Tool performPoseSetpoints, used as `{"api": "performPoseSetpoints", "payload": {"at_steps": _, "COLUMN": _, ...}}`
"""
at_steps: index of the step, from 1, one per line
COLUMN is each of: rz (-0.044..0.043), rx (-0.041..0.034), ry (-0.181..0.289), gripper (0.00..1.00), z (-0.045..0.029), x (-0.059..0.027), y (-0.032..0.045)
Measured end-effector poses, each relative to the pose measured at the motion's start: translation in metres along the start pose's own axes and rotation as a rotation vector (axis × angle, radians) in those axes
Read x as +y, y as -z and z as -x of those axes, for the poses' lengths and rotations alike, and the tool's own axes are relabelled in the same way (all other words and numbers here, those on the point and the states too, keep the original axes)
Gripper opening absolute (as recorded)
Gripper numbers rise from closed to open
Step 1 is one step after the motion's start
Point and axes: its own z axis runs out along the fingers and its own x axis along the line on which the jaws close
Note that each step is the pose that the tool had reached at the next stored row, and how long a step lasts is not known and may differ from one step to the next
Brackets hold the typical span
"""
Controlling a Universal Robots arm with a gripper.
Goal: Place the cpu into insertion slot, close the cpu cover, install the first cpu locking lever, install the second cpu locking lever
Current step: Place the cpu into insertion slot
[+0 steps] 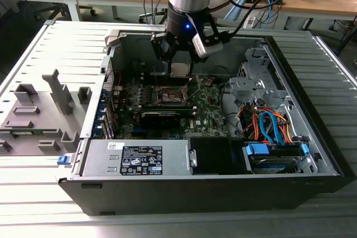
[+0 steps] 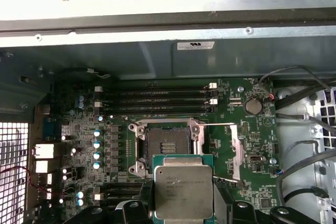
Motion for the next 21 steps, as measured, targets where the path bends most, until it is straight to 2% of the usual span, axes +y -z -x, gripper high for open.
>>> {"api": "performPoseSetpoints", "payload": {"at_steps": 21, "rz": 0.0, "rx": 0.0, "ry": 0.0, "gripper": 0.54, "z": -0.0003, "x": -0.0004, "y": -0.0044}}
